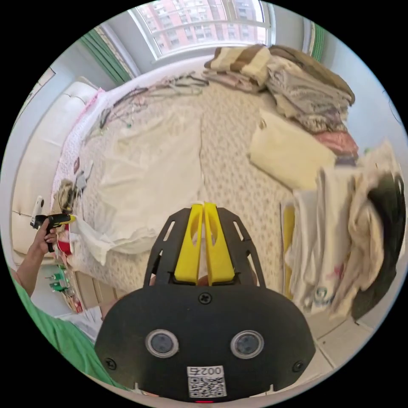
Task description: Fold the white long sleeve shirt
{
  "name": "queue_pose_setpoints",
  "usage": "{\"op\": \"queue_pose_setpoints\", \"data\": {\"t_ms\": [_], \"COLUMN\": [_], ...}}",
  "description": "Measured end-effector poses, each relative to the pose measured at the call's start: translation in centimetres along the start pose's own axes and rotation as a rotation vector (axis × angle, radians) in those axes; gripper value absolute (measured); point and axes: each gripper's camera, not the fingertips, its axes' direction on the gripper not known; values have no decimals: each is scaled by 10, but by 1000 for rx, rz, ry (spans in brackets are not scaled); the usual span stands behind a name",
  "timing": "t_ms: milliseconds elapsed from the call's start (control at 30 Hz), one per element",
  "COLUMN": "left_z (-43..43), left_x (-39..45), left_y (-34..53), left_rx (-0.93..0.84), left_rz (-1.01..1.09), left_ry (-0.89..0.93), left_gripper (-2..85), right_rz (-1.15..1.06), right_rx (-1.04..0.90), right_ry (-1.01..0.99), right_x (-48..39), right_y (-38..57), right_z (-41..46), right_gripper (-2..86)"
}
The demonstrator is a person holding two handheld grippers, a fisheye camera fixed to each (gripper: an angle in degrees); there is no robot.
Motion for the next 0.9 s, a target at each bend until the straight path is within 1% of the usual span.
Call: {"op": "queue_pose_setpoints", "data": {"t_ms": [67,100,167,233,267,300,367,433,500,633,700,833,867,900], "left_z": [-31,-38,-60,-66,-62,-59,-44,-39,-43,-74,-86,-91,-90,-89], "left_x": [19,22,30,32,28,24,2,-14,-26,-47,-58,-95,-98,-97], "left_y": [-67,-84,-149,-199,-230,-244,-276,-280,-274,-235,-215,-196,-199,-202], "left_rx": [63,74,138,155,118,94,10,16,69,255,319,384,382,376], "left_rz": [-2,-9,-68,-73,-109,-131,-216,-280,-278,-125,-61,-68,-90,-103], "left_ry": [24,21,17,4,25,51,136,202,259,282,313,643,700,710], "left_gripper": [-10,-10,-10,-10,-10,-10,-10,-10,-10,-11,-13,-12,-11,-11], "right_rz": [-15,-34,-50,-35,-40,-37,-52,-69,-78,-88,-22,65,61,39], "right_rx": [52,84,88,45,-30,-94,-165,-157,-122,-73,0,21,21,24], "right_ry": [-40,-30,31,31,51,147,267,315,291,256,250,135,111,105], "right_x": [-8,-14,-23,-26,-28,-32,-39,-47,-53,-55,-46,-33,-38,-49], "right_y": [-54,-91,-146,-200,-232,-257,-281,-292,-290,-264,-242,-215,-212,-214], "right_z": [5,11,29,56,78,96,113,115,108,90,67,49,46,44], "right_gripper": [-9,-9,-7,-4,1,9,37,48,62,81,79,70,67,64]}}
